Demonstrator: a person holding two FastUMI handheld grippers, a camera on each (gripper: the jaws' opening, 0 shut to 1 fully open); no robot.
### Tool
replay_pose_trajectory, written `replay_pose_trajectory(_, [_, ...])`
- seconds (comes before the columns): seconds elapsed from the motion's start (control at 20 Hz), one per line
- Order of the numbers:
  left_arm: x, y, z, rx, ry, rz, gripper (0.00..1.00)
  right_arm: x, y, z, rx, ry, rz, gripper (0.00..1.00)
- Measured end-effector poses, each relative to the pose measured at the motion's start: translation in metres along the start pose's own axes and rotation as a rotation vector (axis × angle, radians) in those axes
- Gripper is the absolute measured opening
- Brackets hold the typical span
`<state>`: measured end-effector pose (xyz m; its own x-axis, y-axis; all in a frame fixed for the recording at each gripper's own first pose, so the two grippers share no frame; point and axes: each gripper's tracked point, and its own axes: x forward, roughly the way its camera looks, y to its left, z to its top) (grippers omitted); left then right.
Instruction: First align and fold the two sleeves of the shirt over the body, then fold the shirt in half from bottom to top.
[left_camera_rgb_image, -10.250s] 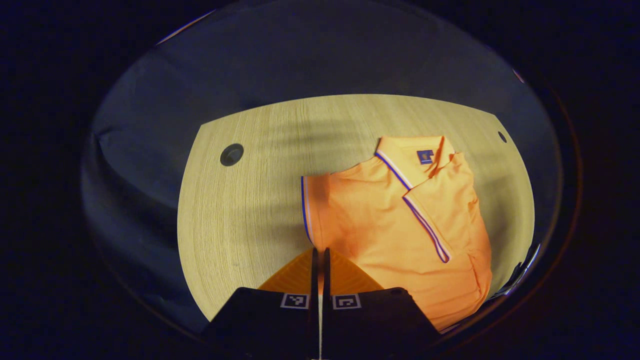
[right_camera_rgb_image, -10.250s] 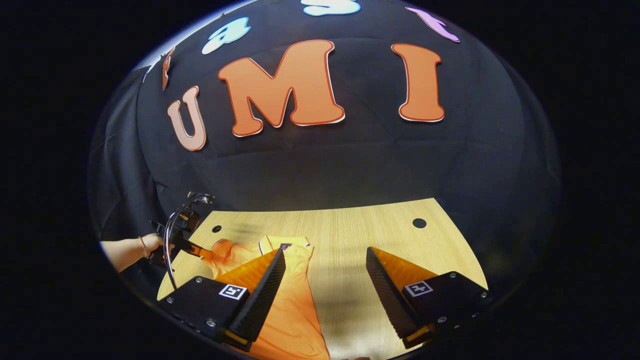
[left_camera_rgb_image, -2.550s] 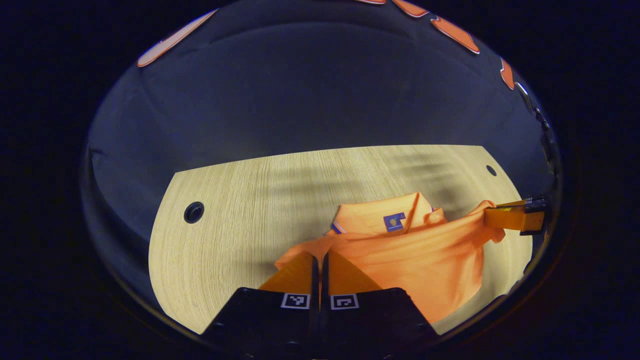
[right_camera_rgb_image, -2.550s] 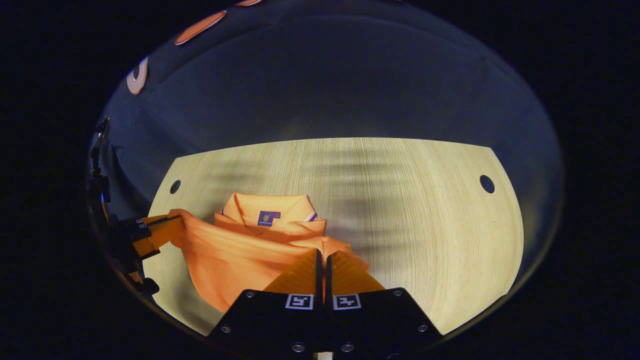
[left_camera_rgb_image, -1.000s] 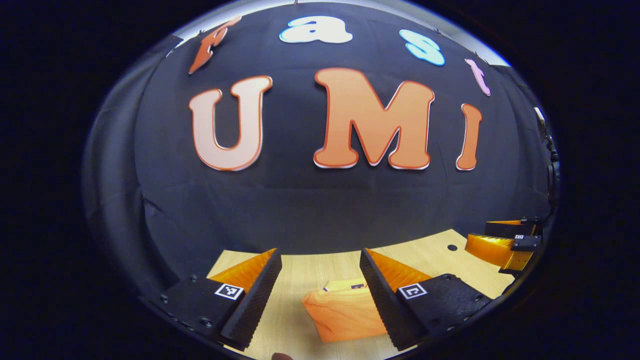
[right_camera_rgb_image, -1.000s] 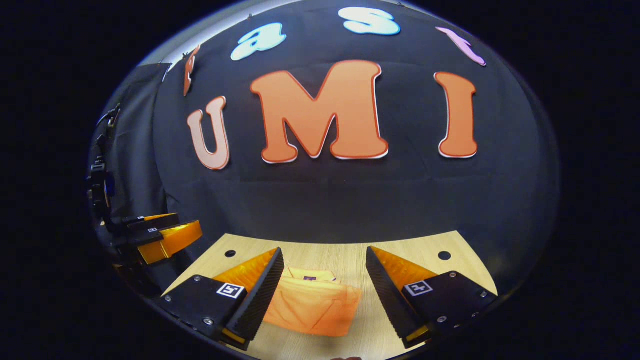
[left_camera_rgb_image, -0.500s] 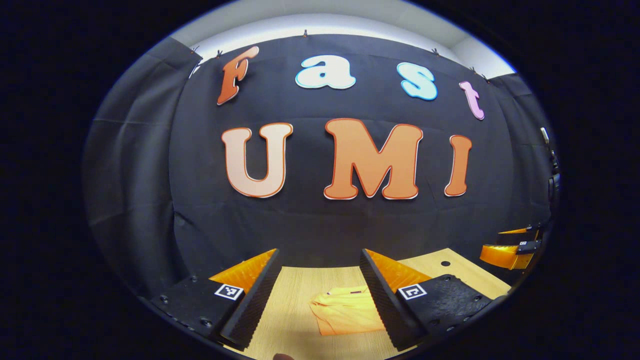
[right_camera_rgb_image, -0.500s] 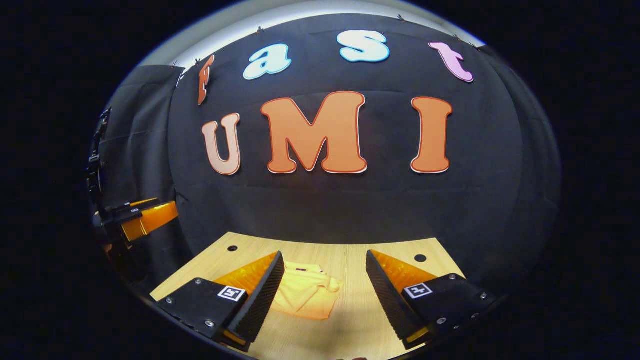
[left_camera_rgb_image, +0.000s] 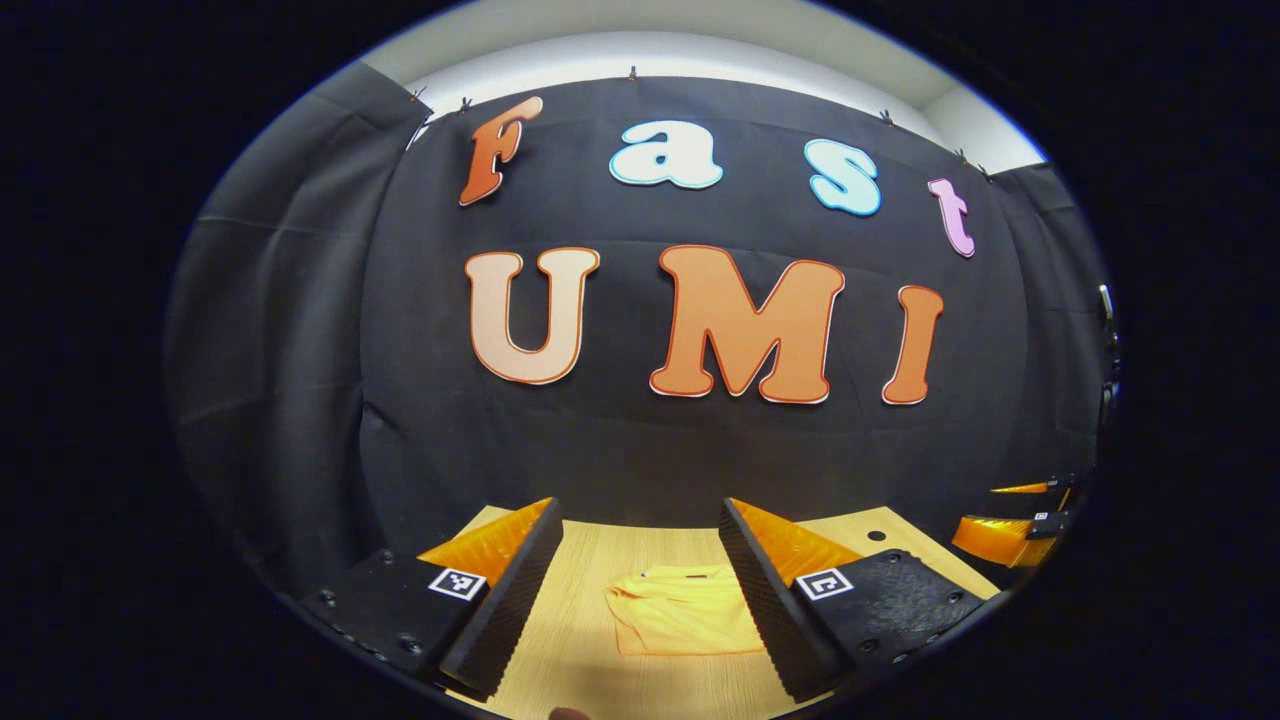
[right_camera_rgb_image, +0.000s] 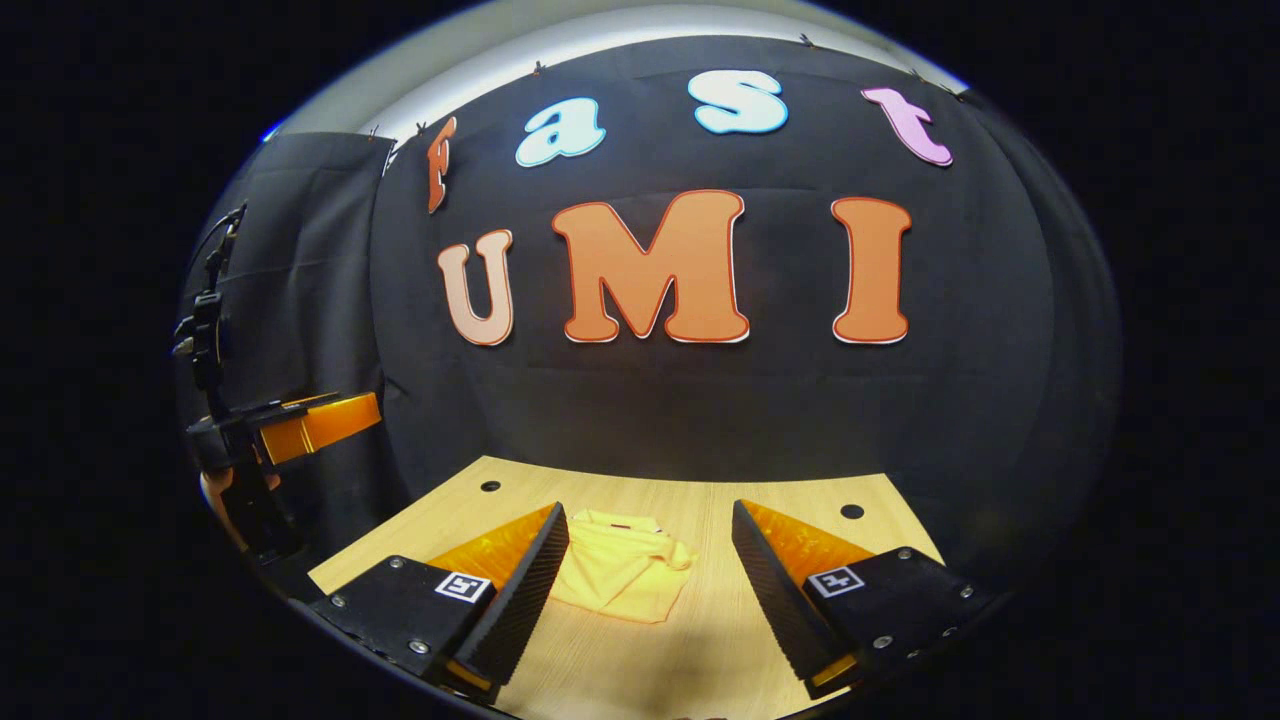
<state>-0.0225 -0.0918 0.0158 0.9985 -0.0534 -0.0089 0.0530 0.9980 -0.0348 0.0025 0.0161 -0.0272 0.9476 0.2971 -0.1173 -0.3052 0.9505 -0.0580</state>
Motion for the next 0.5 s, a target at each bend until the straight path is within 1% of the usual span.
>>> replay_pose_trajectory(0.2, [-0.006, 0.001, 0.0, 0.009, 0.01, -0.007, 0.96, -0.001, 0.006, 0.001, -0.004, -0.017, -0.014, 0.99])
replay_pose_trajectory(0.35, [-0.003, 0.011, -0.001, 0.032, 0.01, -0.002, 0.96, 0.0, 0.012, 0.006, 0.016, -0.045, -0.027, 0.99])
replay_pose_trajectory(0.5, [-0.002, 0.027, -0.003, 0.021, 0.005, 0.02, 0.96, -0.004, 0.02, 0.007, 0.004, -0.061, -0.046, 0.99])
